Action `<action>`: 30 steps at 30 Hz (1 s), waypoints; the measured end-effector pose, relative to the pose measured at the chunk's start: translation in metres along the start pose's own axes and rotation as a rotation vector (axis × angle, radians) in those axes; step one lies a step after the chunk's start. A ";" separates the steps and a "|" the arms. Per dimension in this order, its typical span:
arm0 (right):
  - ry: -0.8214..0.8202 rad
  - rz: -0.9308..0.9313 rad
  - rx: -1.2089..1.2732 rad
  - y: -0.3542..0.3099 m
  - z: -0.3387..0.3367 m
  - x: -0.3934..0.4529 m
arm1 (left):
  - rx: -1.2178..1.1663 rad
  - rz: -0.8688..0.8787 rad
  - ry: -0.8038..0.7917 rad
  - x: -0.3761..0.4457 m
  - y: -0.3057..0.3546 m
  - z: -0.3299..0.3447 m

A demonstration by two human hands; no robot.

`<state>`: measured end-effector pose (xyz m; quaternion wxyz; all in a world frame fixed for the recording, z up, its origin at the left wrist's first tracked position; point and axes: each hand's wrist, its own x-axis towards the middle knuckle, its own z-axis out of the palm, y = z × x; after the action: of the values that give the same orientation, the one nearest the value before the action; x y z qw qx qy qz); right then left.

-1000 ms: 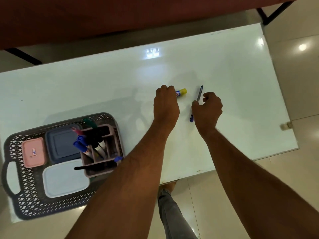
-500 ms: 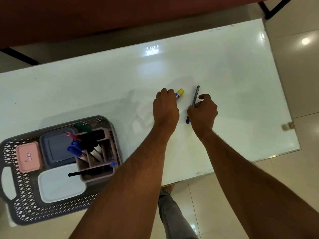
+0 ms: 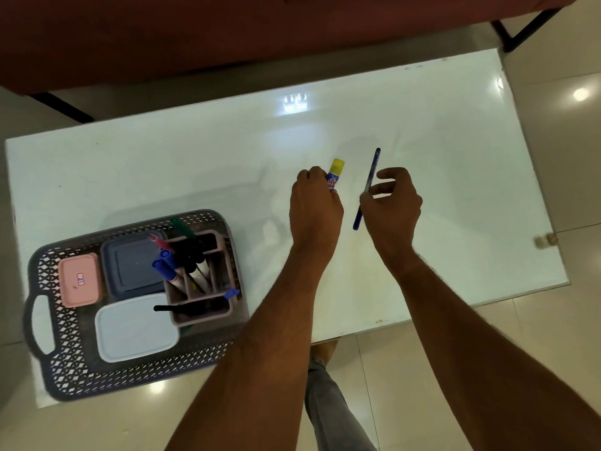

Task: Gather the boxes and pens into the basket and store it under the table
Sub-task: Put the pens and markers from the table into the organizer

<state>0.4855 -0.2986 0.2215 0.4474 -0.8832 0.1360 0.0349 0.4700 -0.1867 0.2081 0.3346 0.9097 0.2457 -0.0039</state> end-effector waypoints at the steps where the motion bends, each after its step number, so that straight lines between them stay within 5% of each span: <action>1: -0.007 -0.013 0.029 -0.006 -0.002 -0.004 | -0.019 -0.008 0.011 -0.005 0.000 -0.008; 9: -0.181 -0.127 0.204 -0.041 0.007 -0.052 | -0.136 -0.124 0.028 -0.057 -0.009 -0.087; 20: -0.426 0.014 0.520 -0.065 0.039 -0.112 | -0.069 -0.133 0.174 -0.095 -0.070 -0.195; 30: -0.441 -0.085 0.441 -0.078 0.061 -0.132 | -0.053 -0.276 -0.042 -0.093 -0.112 -0.190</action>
<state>0.3833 -0.1776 0.2703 0.6479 -0.7410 0.0029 0.1765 0.3082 -0.0382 0.3037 0.3597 0.8579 0.3616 -0.0627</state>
